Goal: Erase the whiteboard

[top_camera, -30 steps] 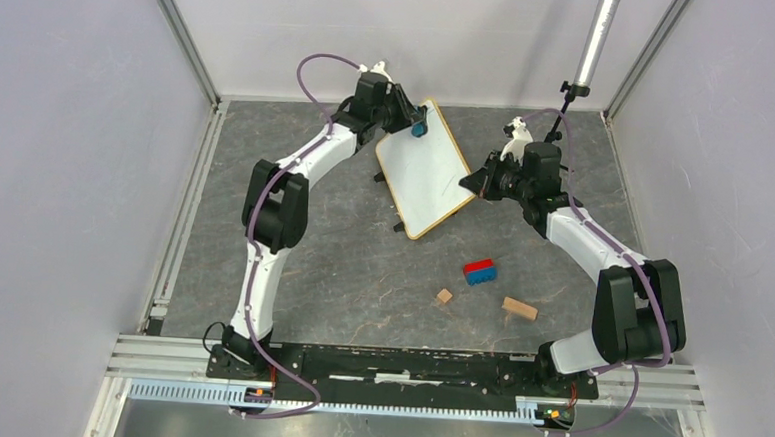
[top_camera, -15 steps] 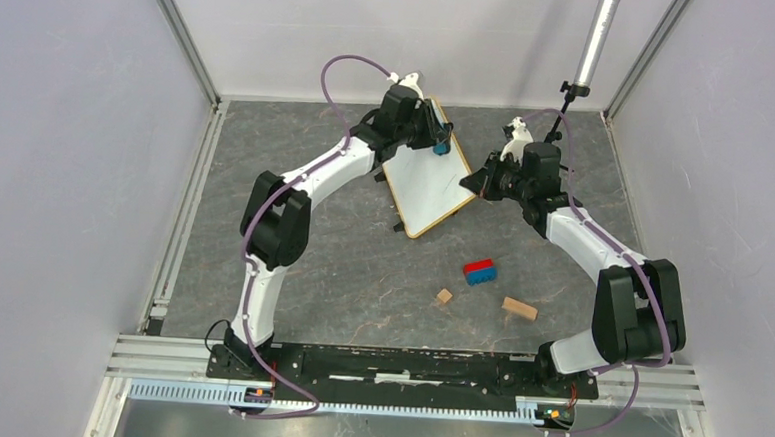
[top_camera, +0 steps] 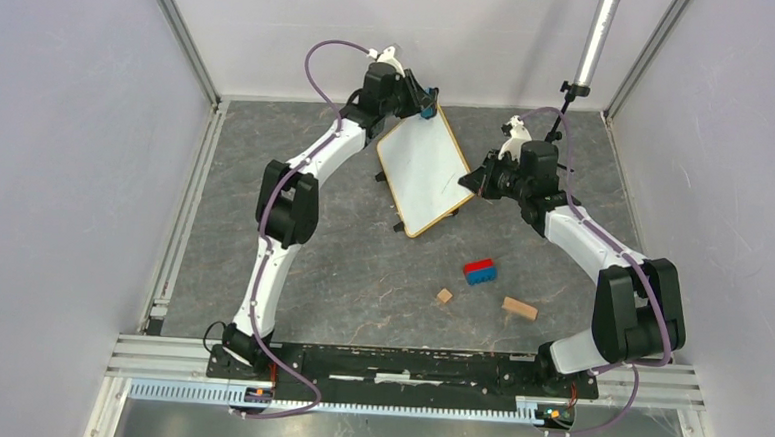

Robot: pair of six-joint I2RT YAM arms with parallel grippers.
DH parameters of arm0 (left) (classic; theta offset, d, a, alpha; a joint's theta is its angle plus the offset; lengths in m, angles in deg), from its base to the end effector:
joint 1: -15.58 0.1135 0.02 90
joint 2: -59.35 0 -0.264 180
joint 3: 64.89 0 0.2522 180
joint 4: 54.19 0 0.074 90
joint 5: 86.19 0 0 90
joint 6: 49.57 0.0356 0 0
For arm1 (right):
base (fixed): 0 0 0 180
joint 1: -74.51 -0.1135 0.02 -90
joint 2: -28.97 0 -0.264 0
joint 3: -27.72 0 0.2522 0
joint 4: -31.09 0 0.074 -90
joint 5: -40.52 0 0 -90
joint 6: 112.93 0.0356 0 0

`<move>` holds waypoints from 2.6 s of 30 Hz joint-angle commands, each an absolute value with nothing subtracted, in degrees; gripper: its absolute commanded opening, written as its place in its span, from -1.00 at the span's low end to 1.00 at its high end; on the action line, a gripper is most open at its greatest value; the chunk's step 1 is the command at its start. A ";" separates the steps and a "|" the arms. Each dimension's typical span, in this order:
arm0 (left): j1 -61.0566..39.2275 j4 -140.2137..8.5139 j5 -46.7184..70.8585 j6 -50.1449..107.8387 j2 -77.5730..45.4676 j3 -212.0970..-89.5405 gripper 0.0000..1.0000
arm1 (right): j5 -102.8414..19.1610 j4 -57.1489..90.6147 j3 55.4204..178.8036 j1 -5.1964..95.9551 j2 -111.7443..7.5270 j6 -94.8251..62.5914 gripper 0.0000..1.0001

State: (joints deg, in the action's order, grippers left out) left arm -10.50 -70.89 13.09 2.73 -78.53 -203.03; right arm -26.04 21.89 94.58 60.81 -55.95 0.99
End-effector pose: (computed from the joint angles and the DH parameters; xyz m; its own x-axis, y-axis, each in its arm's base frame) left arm 0.5119 -0.2569 0.2608 -0.5514 -0.4020 -0.7310 0.2978 0.7236 -0.6226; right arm 0.3184 0.0922 0.2494 -0.6342 0.2283 -0.7387 -0.3322 0.7822 0.5270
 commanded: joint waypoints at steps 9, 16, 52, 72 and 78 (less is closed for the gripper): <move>-9.29 -66.25 9.85 -0.71 -78.71 -192.78 -0.73 | -18.50 21.01 96.23 57.11 -55.95 -7.78 -1.00; -8.56 -64.88 8.11 -1.81 -76.37 -185.93 -0.77 | -18.72 20.93 95.79 57.10 -55.77 -7.89 -1.00; -8.59 -71.93 7.86 0.32 -75.89 -186.73 -0.83 | -18.02 21.61 95.70 56.93 -55.49 -7.61 -1.00; -13.40 -72.35 10.98 2.70 -84.01 -206.34 -0.75 | -18.72 20.58 95.71 56.76 -54.76 -8.39 -1.00; -8.72 -62.00 12.16 -0.62 -77.10 -187.64 -0.79 | -18.12 21.44 95.17 56.71 -55.14 -7.96 -1.00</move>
State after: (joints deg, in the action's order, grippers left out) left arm -12.47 -59.33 10.46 0.22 -77.70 -198.06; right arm -25.78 20.75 94.93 60.46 -55.82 0.77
